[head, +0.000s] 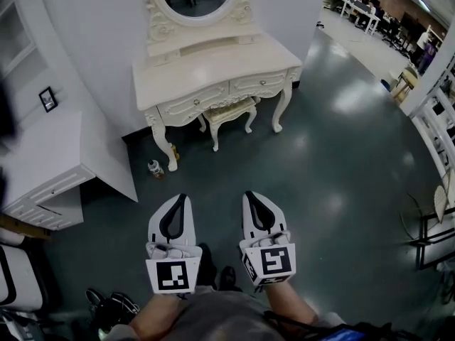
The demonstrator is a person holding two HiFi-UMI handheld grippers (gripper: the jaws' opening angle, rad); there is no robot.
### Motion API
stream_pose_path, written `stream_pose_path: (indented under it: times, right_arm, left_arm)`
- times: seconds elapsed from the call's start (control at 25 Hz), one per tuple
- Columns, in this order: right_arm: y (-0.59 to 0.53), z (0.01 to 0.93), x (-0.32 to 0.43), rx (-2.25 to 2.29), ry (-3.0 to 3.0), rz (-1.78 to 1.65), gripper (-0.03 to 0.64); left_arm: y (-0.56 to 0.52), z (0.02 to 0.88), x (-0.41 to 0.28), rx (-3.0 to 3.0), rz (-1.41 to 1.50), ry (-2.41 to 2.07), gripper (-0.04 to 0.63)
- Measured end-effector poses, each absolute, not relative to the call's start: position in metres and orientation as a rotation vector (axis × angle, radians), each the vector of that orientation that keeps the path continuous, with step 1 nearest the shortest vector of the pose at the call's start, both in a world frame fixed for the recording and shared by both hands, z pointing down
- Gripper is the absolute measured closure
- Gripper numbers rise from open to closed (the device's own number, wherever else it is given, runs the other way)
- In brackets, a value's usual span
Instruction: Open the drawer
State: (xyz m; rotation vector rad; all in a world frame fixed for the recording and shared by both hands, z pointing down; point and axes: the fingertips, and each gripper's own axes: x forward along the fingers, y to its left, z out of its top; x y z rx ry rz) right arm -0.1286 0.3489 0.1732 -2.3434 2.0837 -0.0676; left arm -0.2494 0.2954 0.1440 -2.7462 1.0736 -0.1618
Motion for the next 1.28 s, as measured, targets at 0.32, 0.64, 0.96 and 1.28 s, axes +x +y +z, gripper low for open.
stream_pose_path:
  times: [0.32,0.64,0.96,1.28]
  right_arm:
    - [0.301,0.188,-0.104,-2.342,2.116,-0.086,0.603]
    - [0.218,0.208,-0.079,-2.336,2.151,-0.155,0.602]
    - [0.122,0.206,-0.052,-2.363,2.14,-0.16,0.601]
    - [0.07,0.17,-0.042,-2.391,2.107,-0.039,0.602]
  left_arm:
    - [0.246,0.159,-0.222,-2.776,-0.157,1.107,0.58]
    - [0.165,0.18,-0.186,-2.814,-0.221,1.089,0.58]
    - [0.069,0.179,-0.162,-2.828,-0.222,1.079,0.58]
    - [0.012,0.147,-0.153,-2.813,-0.092,1.067,0.58]
